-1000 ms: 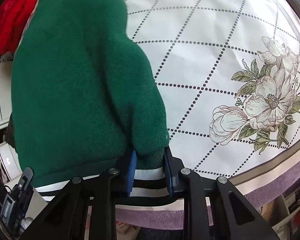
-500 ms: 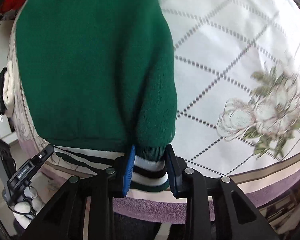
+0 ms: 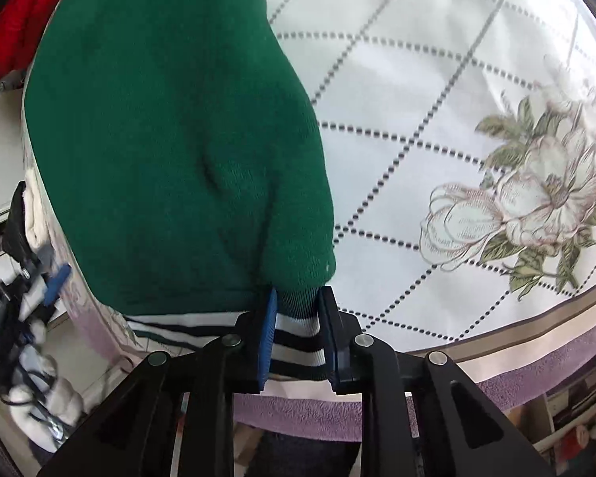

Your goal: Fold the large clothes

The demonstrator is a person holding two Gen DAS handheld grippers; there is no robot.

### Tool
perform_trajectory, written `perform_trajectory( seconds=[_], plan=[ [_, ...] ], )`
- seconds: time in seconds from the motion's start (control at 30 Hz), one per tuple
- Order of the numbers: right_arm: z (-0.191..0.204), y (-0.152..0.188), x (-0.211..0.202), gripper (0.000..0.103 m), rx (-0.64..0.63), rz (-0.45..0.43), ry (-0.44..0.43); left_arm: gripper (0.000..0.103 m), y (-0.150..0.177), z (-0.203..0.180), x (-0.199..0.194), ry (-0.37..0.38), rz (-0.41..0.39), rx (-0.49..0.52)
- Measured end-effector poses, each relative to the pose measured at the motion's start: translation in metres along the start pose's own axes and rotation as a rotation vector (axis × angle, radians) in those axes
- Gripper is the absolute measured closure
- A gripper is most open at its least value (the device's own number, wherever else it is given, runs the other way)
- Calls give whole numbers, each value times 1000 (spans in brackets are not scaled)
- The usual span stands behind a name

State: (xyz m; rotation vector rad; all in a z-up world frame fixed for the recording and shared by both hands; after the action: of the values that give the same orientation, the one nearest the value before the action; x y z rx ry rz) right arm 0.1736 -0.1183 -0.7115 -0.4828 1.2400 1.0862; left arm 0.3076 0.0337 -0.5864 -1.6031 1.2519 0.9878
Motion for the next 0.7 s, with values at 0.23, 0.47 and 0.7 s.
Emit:
perform_trajectory(
  seconds=[0.23,0.47,0.7],
  plan=[
    [5,-11,-25,79,7,-150,141,34,-104,-52,66,-87,-59,59],
    [16,-35,-14,79,96,-201,86,4,-107,-18,129,-123,88,42],
    [11,-14,-7,77,84,-103,-57,7,-34,7,26,-111,50,97]
  ],
)
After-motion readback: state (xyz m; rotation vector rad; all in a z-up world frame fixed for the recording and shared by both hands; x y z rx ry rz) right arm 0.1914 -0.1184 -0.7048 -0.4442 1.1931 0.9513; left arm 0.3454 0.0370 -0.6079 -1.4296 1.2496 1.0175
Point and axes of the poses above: each gripper's, at about its wrist camera, not at the fingertips, and x roughly the way its jaws point, z to its left, y to its underside, the point moved 7 cm from there along x, roughly the way its jaws point, and after that the axes turned 3 degrees about -z, right-handed, at the moved point
